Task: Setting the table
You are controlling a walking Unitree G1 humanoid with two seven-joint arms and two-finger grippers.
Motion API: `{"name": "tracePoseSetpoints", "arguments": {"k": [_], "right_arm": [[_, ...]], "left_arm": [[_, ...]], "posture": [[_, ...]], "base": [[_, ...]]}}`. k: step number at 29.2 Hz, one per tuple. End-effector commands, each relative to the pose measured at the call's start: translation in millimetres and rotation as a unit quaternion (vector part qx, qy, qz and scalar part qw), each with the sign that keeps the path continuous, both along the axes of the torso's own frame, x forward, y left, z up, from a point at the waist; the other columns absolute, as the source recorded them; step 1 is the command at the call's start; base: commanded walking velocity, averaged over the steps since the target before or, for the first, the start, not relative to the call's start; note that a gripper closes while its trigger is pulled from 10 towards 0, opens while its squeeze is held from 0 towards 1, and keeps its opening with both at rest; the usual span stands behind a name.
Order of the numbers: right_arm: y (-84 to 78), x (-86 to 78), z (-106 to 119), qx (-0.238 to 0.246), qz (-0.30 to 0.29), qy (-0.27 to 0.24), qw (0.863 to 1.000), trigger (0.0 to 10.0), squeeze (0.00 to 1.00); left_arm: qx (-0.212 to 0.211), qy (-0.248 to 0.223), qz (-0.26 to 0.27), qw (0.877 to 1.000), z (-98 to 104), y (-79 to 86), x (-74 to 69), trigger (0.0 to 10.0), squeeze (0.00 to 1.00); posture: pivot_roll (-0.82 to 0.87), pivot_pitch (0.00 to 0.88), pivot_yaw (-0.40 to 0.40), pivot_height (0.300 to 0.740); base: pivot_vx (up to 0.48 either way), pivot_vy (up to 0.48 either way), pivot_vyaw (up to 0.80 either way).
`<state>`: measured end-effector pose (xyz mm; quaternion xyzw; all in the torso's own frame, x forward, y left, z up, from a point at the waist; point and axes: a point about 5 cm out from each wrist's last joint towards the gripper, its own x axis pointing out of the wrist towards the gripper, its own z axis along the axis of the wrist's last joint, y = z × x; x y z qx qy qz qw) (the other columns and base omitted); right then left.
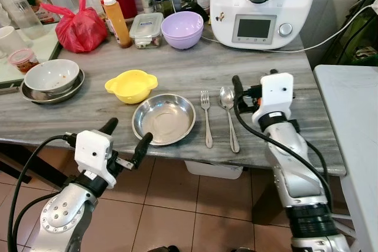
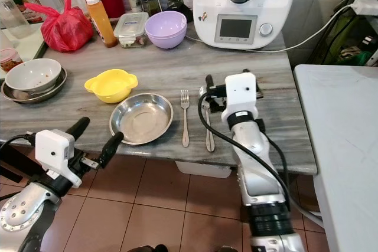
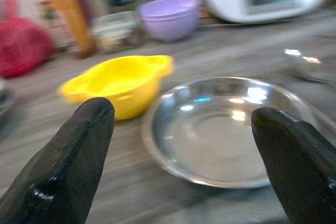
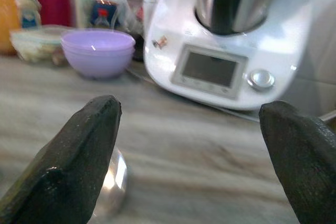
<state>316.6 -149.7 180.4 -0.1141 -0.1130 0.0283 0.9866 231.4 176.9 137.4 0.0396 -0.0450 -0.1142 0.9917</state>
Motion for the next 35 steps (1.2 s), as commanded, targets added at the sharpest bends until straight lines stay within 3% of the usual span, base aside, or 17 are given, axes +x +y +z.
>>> {"name": "tracePoseSetpoints", "arguments": {"k": [1,5,6,7,8,9,10,18,35], "right_arm": [[-3.2,-4.4,-1,-0.002,0.000,-0.002,1.000,10.0,1.00],[-6.8,-13.6,-10,-0.006,0.007,0.013,1.000,10.0,1.00],[-6.3,-14.4,-12,-0.003,0.008,0.019,1.000,10.0,0.92],[-5.9,-15.6,-14,0.002,0.009,0.026,1.000,10.0,0.66],[-5.9,-15.6,-14,0.002,0.009,0.026,1.000,10.0,0.66],[-5.1,-16.1,-16,0.003,0.009,0.031,0.999,10.0,0.38],[-3.9,-17.2,-18,0.004,0.011,0.036,0.999,10.0,0.00],[-1.6,-17.4,-17,0.009,0.017,0.040,0.999,10.0,0.00],[-0.2,-17.8,-20,0.000,0.021,0.049,0.999,10.0,0.00]], "left_arm": [[0.014,0.002,0.033,0.999,-3,5.8,0.9,10.0,0.00],[0.020,0.003,0.067,0.998,-6,-1.5,3.3,10.0,0.00],[0.019,0.003,0.069,0.997,-6,-2.7,3.9,10.0,0.00],[0.018,0.004,0.072,0.997,-7,-4.2,4.2,10.0,0.00],[0.018,0.004,0.072,0.997,-7,-4.2,4.2,10.0,0.00],[0.020,0.004,0.074,0.997,-7,-5.0,4.7,10.0,0.00],[0.023,0.004,0.080,0.997,-8,-6.4,5.3,10.0,0.00],[0.029,0.007,0.088,0.996,-9,-7.2,8.4,10.0,0.00],[0.036,0.013,0.085,0.996,-12,-8.2,7.2,10.0,0.00]], "posture": [[-0.07,0.089,0.098,0.740],[-0.07,0.088,0.095,0.740],[-0.07,0.086,0.093,0.740],[-0.07,0.086,0.093,0.740],[-0.07,0.086,0.093,0.740],[-0.07,0.085,0.092,0.740],[-0.07,0.084,0.089,0.740],[-0.08,0.082,0.084,0.740],[-0.08,0.082,0.078,0.740]], "base": [[0.000,0.000,0.00],[0.000,0.000,0.00],[0.000,0.000,0.00],[0.000,0.000,0.00],[0.000,0.000,0.00],[0.000,0.000,0.00],[0.000,0.000,-0.41],[0.000,0.000,-0.53],[-0.231,0.000,0.00]]}}
